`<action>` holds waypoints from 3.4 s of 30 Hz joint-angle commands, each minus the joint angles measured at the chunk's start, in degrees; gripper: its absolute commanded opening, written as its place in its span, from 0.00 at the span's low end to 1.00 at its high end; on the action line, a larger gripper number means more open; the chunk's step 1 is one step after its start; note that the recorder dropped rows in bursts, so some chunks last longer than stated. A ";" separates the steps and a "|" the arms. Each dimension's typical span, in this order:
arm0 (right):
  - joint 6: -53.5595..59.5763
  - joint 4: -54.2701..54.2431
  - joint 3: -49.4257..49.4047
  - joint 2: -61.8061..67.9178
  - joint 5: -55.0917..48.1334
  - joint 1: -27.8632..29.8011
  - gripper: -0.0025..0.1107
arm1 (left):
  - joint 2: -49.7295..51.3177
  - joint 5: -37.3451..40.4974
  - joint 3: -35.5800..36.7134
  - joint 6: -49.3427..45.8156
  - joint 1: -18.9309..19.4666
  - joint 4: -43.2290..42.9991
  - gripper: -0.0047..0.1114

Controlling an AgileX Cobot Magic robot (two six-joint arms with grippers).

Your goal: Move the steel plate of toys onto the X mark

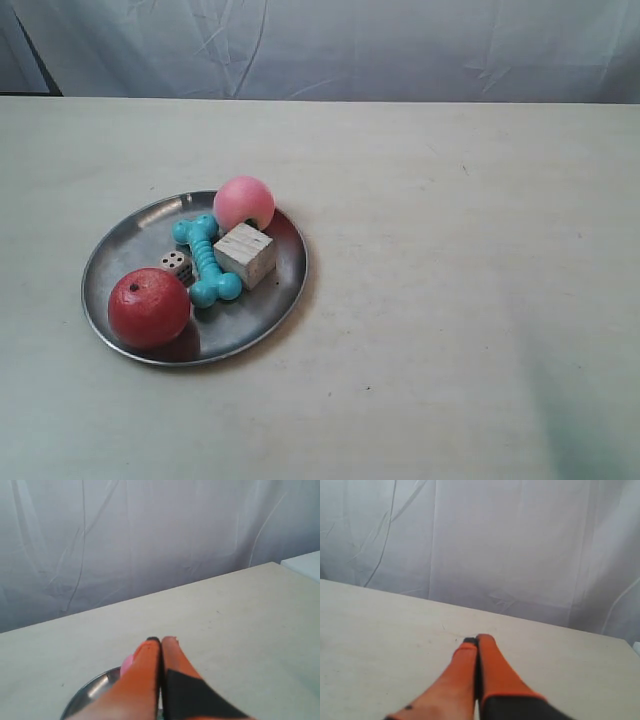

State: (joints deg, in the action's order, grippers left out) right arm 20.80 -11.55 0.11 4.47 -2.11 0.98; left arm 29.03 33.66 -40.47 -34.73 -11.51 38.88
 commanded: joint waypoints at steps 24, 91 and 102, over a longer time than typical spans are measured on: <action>0.04 0.28 -0.11 -0.19 -1.47 0.38 0.02 | -0.61 -0.53 1.93 -2.68 -0.14 -3.03 0.04; 0.04 0.28 -0.11 -0.19 -1.50 0.38 0.02 | -29.03 -24.26 40.47 -0.26 3.99 2.78 0.04; 0.04 0.28 -0.11 -0.19 -1.50 0.38 0.02 | -29.03 -24.26 40.47 -0.26 3.99 2.78 0.04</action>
State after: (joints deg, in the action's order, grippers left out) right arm 20.80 -11.44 0.11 4.47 -4.07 0.98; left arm 0.30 9.61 -0.22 -35.23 -7.59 41.69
